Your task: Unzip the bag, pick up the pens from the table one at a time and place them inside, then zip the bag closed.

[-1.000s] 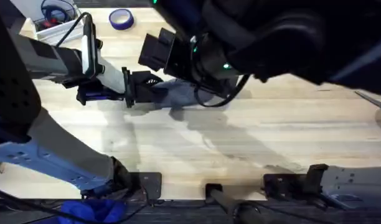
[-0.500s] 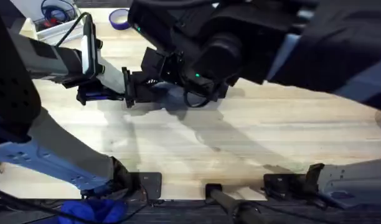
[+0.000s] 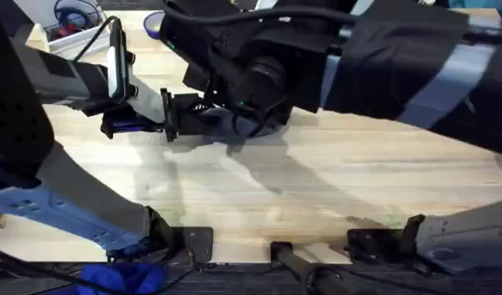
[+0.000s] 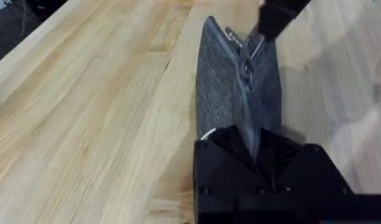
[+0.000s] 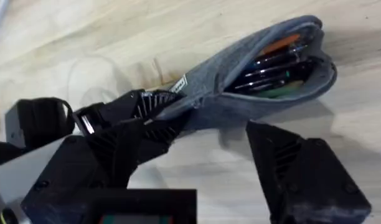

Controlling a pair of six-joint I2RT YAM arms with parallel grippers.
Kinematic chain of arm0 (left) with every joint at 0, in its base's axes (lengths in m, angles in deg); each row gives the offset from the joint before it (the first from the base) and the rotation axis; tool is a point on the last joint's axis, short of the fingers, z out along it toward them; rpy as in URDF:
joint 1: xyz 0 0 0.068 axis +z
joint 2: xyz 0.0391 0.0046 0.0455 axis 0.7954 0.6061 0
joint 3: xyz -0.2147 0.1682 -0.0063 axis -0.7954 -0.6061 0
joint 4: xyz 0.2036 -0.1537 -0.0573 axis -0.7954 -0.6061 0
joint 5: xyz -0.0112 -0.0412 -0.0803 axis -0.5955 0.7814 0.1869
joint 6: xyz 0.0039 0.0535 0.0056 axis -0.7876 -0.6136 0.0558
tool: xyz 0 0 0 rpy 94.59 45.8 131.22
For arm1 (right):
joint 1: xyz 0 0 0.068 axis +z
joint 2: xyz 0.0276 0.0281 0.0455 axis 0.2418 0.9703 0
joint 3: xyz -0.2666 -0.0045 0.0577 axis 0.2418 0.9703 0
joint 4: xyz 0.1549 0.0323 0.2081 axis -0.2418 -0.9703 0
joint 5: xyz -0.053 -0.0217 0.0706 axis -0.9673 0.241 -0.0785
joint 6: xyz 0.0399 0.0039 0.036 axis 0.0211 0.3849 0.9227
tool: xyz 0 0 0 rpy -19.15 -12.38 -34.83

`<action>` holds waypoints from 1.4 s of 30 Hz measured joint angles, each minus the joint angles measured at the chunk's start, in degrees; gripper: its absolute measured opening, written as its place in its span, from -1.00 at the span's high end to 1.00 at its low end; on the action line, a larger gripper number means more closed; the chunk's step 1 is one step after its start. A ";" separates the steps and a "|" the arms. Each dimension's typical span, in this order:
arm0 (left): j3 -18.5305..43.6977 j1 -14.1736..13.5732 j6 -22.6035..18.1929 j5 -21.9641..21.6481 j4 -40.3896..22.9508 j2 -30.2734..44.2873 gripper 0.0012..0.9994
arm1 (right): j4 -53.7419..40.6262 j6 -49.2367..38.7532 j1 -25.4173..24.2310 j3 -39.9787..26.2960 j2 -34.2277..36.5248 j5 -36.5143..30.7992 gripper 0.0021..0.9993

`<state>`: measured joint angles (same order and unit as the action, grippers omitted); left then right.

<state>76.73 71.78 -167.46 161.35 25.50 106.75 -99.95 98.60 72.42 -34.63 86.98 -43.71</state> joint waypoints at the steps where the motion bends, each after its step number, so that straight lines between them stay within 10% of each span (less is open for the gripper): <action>1: 0.00 0.00 0.00 0.00 0.00 0.00 0.92 | 0.32 0.09 0.00 0.00 0.10 -0.30 -1.00; 25: 0.00 0.00 0.00 0.00 0.00 0.00 0.92 | 3.22 3.51 -0.18 -0.04 6.86 -1.73 -0.93; 42: 0.00 0.00 0.00 0.00 0.20 0.00 0.92 | 3.87 5.65 -2.05 -0.04 6.86 -1.69 -0.12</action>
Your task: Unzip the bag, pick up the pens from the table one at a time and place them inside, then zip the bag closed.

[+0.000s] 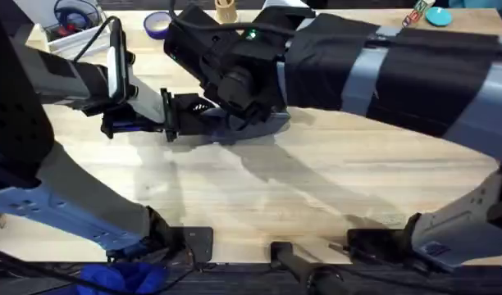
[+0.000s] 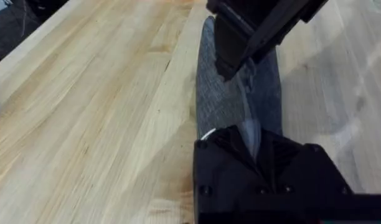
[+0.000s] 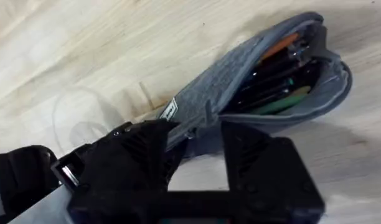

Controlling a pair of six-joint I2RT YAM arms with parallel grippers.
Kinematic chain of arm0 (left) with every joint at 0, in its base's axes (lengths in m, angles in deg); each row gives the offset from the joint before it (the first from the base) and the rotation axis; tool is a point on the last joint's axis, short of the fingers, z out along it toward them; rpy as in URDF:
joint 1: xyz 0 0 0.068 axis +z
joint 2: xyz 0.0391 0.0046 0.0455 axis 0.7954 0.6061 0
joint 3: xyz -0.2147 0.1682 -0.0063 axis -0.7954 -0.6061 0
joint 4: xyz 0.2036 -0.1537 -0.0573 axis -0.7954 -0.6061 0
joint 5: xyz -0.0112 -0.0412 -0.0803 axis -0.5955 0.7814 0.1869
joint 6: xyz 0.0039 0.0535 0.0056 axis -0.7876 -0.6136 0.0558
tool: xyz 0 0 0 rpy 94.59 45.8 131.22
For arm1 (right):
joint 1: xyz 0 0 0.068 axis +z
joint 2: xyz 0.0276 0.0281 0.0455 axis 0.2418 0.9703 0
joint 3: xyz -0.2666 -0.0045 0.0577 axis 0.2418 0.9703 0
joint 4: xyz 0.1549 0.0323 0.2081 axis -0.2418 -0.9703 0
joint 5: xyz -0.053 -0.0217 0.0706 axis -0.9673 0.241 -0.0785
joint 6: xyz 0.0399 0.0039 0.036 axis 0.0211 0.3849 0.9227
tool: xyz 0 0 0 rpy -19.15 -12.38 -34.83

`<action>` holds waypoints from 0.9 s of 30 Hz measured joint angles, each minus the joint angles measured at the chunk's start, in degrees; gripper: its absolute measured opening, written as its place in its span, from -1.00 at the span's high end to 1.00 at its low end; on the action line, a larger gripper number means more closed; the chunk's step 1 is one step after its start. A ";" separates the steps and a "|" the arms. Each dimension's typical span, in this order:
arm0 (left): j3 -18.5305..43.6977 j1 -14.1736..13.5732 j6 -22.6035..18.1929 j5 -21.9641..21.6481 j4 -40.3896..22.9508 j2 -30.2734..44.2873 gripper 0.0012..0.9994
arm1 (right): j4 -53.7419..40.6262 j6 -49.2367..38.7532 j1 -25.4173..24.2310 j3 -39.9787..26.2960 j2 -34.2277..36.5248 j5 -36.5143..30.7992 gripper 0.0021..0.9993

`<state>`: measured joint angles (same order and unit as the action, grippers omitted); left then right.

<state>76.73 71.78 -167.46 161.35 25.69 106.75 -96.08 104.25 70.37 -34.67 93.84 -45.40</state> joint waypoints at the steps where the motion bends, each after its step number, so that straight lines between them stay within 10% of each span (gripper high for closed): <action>1: 0.00 0.00 0.00 0.00 0.00 0.00 0.92 | 0.03 0.11 0.00 0.00 0.00 0.00 -0.04; 17: 0.00 0.00 0.00 0.00 0.00 0.00 0.92 | -0.48 0.13 -0.04 0.00 0.00 0.00 0.92; 27: 0.00 0.00 0.00 0.00 0.02 0.00 0.92 | -1.13 0.13 -0.04 0.00 0.00 0.00 0.94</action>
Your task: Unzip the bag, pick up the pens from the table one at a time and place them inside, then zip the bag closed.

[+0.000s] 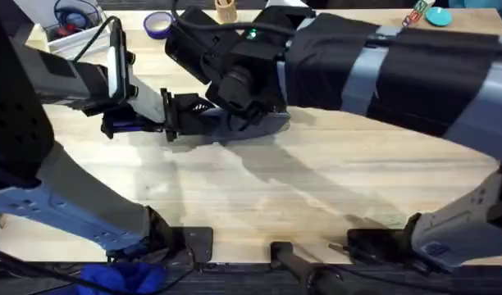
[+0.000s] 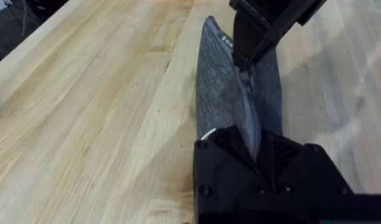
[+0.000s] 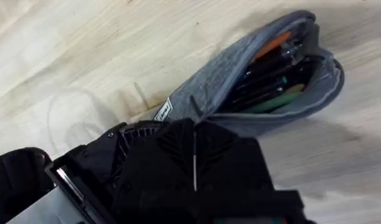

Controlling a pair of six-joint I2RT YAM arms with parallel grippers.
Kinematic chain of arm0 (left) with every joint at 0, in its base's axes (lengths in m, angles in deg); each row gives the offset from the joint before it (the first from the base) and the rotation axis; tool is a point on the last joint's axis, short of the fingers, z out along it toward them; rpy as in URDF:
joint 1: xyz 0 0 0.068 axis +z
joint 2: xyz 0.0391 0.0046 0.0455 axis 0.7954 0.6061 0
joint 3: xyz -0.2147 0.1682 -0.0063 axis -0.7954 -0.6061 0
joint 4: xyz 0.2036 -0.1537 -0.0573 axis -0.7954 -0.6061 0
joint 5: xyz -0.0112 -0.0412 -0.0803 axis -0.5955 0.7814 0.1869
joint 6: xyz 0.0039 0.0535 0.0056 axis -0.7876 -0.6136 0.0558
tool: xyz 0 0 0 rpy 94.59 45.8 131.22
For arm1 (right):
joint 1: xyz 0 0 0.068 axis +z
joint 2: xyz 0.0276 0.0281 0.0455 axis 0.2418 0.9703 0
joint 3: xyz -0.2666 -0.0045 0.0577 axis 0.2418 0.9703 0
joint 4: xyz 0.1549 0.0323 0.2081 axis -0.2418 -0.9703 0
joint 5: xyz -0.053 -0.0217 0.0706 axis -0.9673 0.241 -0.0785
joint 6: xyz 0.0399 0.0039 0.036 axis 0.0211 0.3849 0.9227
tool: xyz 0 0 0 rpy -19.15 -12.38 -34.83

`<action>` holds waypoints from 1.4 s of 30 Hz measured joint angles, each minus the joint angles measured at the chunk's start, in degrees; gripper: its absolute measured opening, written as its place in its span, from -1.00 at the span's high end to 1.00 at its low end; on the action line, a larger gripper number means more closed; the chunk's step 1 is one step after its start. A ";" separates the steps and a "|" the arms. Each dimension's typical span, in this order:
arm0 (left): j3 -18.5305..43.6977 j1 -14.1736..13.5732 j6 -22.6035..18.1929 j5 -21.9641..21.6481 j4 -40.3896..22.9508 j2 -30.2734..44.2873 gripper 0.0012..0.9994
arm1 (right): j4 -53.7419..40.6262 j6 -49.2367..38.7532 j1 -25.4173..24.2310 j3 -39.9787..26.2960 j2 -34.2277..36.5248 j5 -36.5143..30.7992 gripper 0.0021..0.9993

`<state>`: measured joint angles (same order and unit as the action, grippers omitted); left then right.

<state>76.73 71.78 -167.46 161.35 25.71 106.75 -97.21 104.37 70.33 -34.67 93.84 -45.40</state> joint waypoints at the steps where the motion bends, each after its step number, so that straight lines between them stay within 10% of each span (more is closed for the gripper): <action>1: 0.00 0.00 0.00 0.00 0.00 0.00 0.92 | 0.00 0.00 0.00 0.00 0.00 0.01 0.94; 42: 0.00 -0.04 0.00 0.07 0.04 0.00 0.92 | -6.52 -9.57 -6.95 -0.15 -0.02 1.99 0.94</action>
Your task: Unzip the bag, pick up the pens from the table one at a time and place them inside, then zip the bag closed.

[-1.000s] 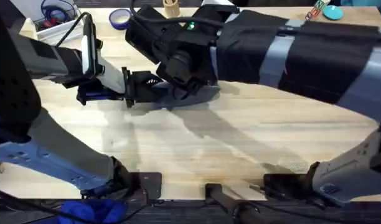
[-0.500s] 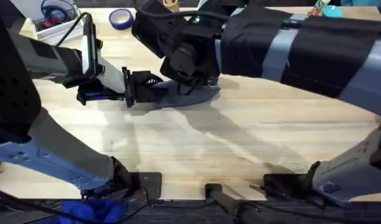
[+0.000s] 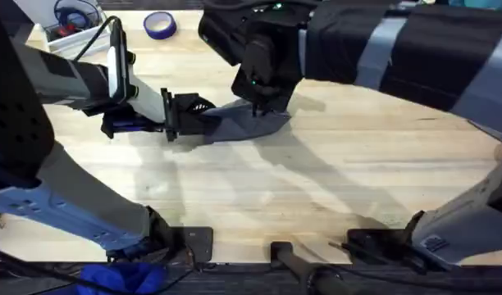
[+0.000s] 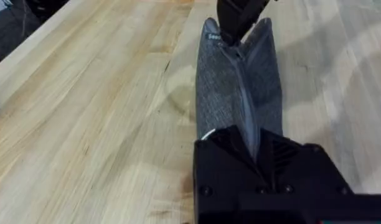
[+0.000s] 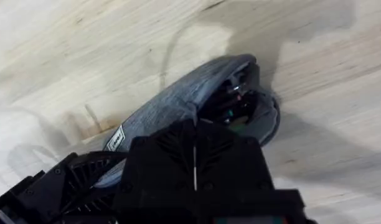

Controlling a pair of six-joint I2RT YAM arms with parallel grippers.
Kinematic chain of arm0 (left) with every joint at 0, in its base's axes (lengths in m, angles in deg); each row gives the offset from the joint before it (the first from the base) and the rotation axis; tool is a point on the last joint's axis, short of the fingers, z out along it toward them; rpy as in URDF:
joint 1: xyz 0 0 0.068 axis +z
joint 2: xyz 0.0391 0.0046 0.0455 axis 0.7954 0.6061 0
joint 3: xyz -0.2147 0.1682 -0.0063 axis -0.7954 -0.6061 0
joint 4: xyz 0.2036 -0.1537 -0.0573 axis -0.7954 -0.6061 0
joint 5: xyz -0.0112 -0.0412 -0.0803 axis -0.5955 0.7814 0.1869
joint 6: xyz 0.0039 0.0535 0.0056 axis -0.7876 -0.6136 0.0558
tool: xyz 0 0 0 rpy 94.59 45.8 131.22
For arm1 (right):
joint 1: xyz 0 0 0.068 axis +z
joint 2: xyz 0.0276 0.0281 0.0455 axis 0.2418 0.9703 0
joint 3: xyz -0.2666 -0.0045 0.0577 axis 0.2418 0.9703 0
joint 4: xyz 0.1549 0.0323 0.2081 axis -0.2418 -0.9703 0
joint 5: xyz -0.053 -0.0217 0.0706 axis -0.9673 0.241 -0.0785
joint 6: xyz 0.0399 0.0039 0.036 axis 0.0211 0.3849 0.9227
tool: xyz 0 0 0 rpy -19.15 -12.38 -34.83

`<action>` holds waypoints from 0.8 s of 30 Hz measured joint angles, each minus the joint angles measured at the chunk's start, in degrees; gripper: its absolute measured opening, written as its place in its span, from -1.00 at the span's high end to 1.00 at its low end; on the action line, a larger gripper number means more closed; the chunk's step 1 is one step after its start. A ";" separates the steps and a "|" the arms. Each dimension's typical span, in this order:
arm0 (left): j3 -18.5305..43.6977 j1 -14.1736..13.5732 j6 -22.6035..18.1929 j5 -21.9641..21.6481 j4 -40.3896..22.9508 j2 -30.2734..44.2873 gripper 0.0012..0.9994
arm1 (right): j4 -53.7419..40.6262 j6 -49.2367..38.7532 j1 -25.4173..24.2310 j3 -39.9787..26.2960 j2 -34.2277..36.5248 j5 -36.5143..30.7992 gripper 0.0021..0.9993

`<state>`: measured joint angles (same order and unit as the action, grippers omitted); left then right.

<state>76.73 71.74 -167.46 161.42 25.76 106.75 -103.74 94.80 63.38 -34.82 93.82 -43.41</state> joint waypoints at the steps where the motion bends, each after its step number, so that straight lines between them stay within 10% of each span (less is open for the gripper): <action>1: 0.00 0.00 0.00 0.00 0.00 0.00 0.92 | -0.07 -0.17 -0.22 0.00 0.00 0.02 0.94; 24: 0.00 0.00 0.00 0.59 0.37 0.00 0.92 | -1.73 -5.72 -7.36 -0.07 -2.80 1.10 0.94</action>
<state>76.73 71.74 -167.46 162.01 26.13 106.75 -105.47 89.09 56.02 -34.89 91.03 -42.31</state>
